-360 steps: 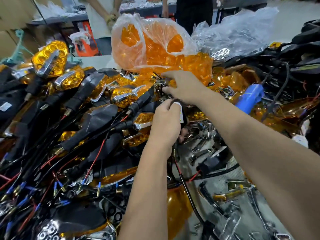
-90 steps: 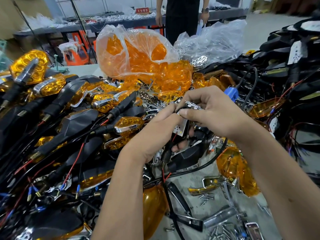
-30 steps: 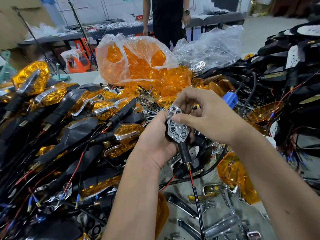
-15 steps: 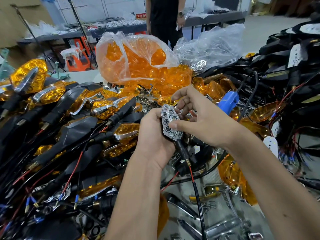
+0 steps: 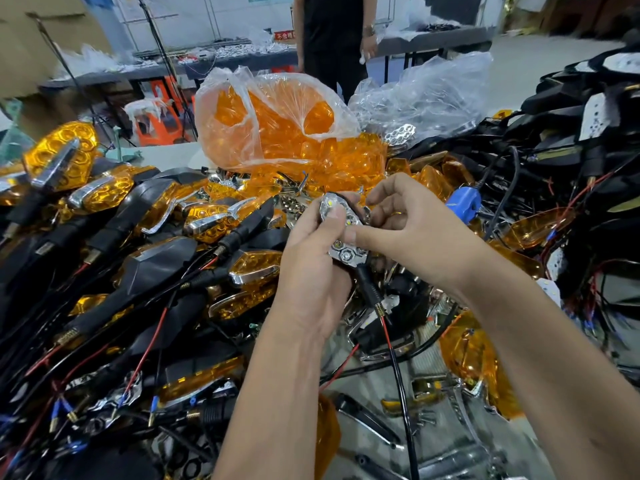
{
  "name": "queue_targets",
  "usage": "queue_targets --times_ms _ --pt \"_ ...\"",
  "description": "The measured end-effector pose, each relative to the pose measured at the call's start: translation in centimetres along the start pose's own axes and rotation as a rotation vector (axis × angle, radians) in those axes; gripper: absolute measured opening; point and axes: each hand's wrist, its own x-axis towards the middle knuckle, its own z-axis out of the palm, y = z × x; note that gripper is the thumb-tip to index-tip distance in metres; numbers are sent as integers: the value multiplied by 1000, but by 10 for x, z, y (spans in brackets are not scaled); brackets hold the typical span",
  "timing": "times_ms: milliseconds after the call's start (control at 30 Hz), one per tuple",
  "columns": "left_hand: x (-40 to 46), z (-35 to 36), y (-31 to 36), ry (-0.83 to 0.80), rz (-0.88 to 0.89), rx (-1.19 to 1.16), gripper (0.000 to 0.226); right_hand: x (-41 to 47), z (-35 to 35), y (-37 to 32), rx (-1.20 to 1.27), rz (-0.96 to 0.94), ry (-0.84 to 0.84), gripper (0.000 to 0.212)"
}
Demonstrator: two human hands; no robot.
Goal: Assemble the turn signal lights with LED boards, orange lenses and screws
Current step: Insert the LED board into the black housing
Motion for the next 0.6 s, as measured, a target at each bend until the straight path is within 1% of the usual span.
queue_targets --times_ms 67,133,200,267,300,333,367,400,433,533,600 --pt "1 1 1 18 39 10 26 0 1 2 17 59 -22 49" --pt "1 1 0 46 63 25 30 -1 2 5 17 73 -106 39" --pt "0 0 0 57 46 64 33 -3 4 6 -8 32 -190 27" --pt "-1 -2 0 58 -1 134 33 -4 5 4 -51 -26 -192 10" --pt "-2 -3 0 62 -15 185 31 -4 5 4 -68 -49 -179 12" --pt "-2 -5 0 76 -12 242 28 -4 5 4 -88 -60 -158 23" --pt "-1 -7 0 99 8 291 25 -4 4 4 -97 -60 -130 26" --pt "-1 -8 1 130 33 321 22 -4 4 4 -103 -50 -109 23" --pt "0 -10 3 163 53 325 20 -5 4 2 -116 -47 -105 21" --pt "2 -16 5 209 81 305 10 -5 6 1 -157 -73 -87 35" --pt "3 -18 6 226 95 310 14 -6 7 0 -172 -86 -97 35"
